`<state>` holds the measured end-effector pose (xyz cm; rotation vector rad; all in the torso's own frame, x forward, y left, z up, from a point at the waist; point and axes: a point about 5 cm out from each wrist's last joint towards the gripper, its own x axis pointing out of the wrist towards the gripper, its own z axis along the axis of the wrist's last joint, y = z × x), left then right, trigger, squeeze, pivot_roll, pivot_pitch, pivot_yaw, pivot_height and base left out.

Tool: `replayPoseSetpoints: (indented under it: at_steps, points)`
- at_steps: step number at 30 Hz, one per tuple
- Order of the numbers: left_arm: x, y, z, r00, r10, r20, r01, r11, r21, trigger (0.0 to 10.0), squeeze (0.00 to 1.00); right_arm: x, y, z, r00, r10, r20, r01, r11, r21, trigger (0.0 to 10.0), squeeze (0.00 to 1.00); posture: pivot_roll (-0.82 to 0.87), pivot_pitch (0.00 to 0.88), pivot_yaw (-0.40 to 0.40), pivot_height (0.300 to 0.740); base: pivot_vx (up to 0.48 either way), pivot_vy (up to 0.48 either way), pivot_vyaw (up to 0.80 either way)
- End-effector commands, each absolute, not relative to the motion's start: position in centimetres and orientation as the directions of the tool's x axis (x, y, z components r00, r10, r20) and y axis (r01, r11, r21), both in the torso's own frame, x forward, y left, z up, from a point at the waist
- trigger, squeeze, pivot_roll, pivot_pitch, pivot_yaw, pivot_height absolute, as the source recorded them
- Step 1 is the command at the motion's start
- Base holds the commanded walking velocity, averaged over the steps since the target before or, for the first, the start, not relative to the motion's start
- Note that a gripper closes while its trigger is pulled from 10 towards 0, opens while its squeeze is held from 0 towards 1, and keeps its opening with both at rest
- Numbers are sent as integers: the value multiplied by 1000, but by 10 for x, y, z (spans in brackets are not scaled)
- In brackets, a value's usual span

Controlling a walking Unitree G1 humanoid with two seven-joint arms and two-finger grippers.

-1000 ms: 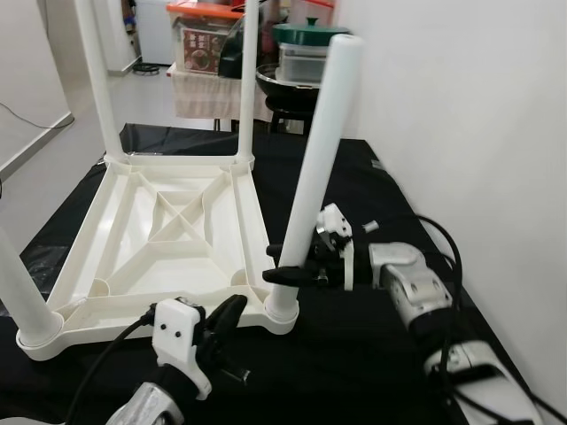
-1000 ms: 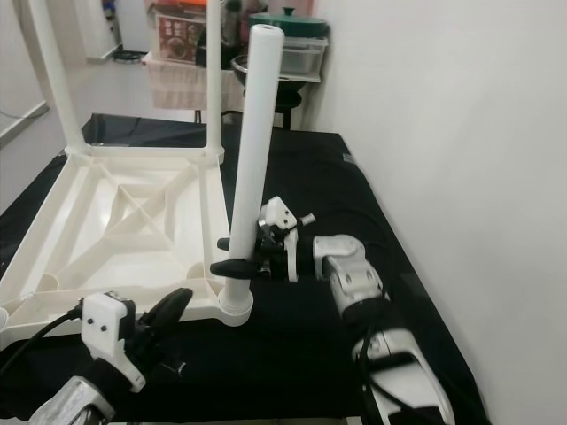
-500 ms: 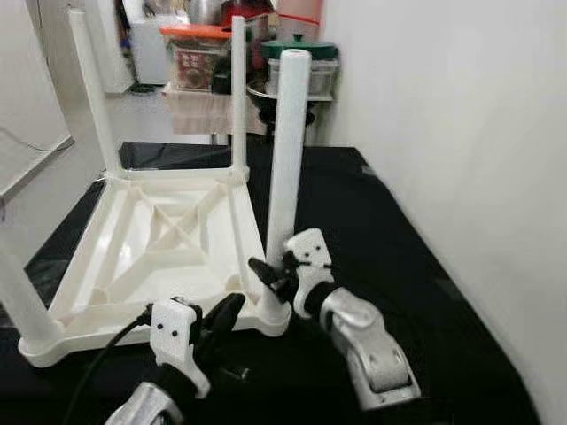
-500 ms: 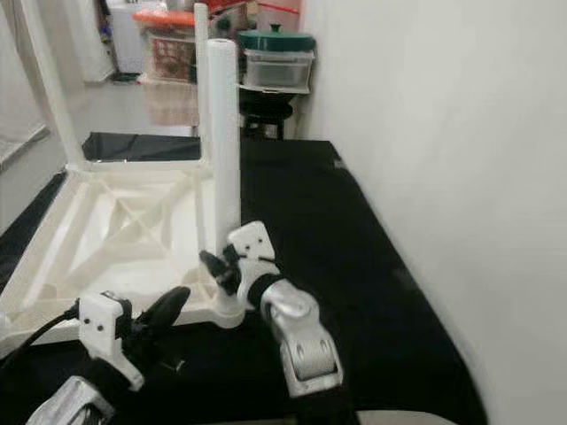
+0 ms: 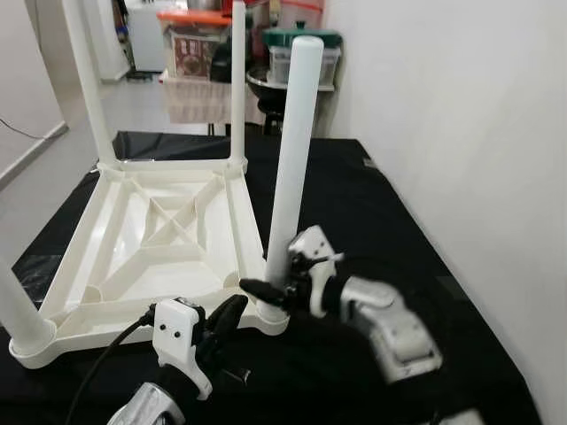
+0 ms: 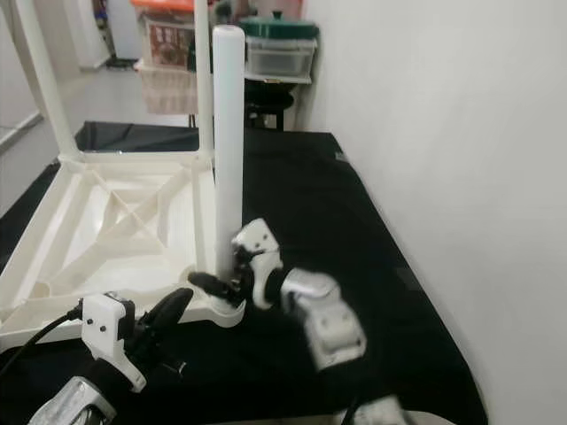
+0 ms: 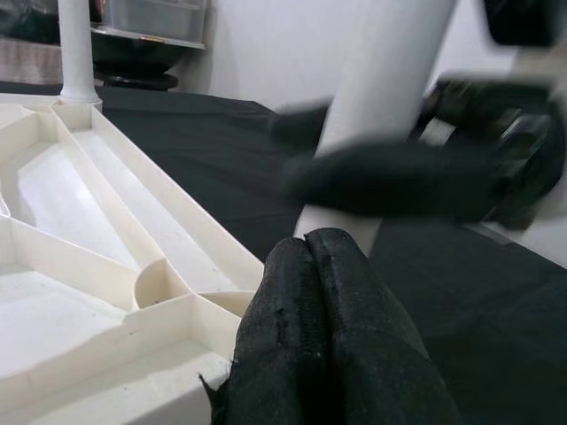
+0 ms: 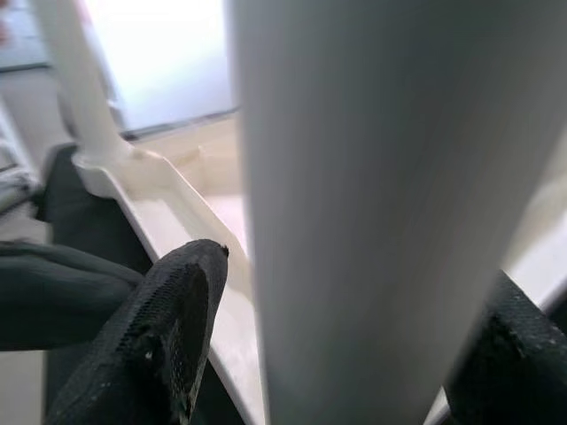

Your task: Building children table

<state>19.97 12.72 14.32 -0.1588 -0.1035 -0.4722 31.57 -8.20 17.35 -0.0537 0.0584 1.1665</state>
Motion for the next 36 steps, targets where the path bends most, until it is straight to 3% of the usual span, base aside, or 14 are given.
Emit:
replayPoseSetpoints:
  at_steps: [1, 8, 9, 11, 12, 21, 26, 28, 29, 30, 31, 32, 33, 36]
  points:
    - [200, 127, 140, 886, -447, 125, 461, 878, -132, 7647, 0, 316, -85, 170, 294, 954, -67, -955, 295, 20, 10000, 0, 66, 0, -115, 740, 0, 0, 0]
    - [199, 126, 139, 888, -443, 124, 457, 880, -129, 7608, 0, 328, -99, 174, 154, 983, -102, -986, 159, 42, 10000, 0, 82, 0, -120, 740, 0, 0, 0]
    - [199, 126, 139, 888, -442, 124, 456, 880, -129, 7529, 0, 331, -101, 175, 123, 987, -104, -990, 130, 54, 4000, 0, 82, 0, -120, 740, 0, 0, 0]
    - [199, 126, 139, 888, -442, 124, 456, 880, -129, 7529, 0, 332, -103, 176, 111, 989, -101, -991, 117, 61, 4000, 0, 82, 0, -120, 740, 0, 0, 0]
    - [199, 126, 139, 888, -442, 124, 456, 881, -129, 7529, 0, 333, -103, 176, 102, 990, -99, -992, 109, 66, 0, 0, 82, 0, -120, 740, 0, 0, 0]
    - [199, 125, 140, 887, -443, 126, 458, 879, -130, 7608, 0, 337, -113, 181, 96, 993, -73, -993, 100, 61, 0, 0, 73, 0, -117, 740, 0, 0, 0]
    - [199, 125, 141, 887, -443, 130, 459, 879, -131, 7686, 0, 332, -118, 173, 175, 981, -83, -983, 179, 39, 0, 0, 59, 0, -117, 740, 0, 0, 0]
    - [199, 125, 142, 887, -443, 132, 459, 879, -131, 7686, 0, 326, -113, 160, 306, 943, -128, -949, 313, 36, 0, 0, 51, 0, -123, 740, 0, 0, 0]
    - [199, 125, 142, 887, -443, 132, 459, 879, -131, 7686, 0, 326, -113, 160, 306, 943, -128, -949, 313, 36, 0, 0, 51, 0, -123, 740, 0, 0, 0]
    - [199, 126, 142, 887, -443, 134, 459, 879, -131, 7686, 0, 322, -98, 147, 536, 835, -121, -839, 543, 32, 0, 0, 40, 0, -120, 740, 0, 0, 0]
    - [199, 127, 143, 887, -442, 135, 458, 879, -130, 7647, 0, 309, -84, 134, 768, 636, -78, -621, 769, 153, 0, 0, 22, 0, -108, 740, 0, 0, 0]
    - [199, 127, 143, 887, -442, 135, 458, 879, -130, 7647, 0, 309, -84, 134, 768, 636, -78, -621, 769, 153, 0, 0, 22, 0, -108, 740, 0, 0, 0]
    - [199, 128, 144, 887, -441, 135, 458, 880, -129, 7647, 0, 297, -83, 127, 890, 444, -101, -408, 877, 255, 0, 0, 19, 0, -106, 740, 0, 0, 0]
    - [200, 129, 143, 886, -445, 133, 461, 878, -129, 7647, 0, 280, -50, 135, 762, 643, -71, -639, 766, 73, 0, 0, 2, 0, -84, 740, 0, 0, 0]
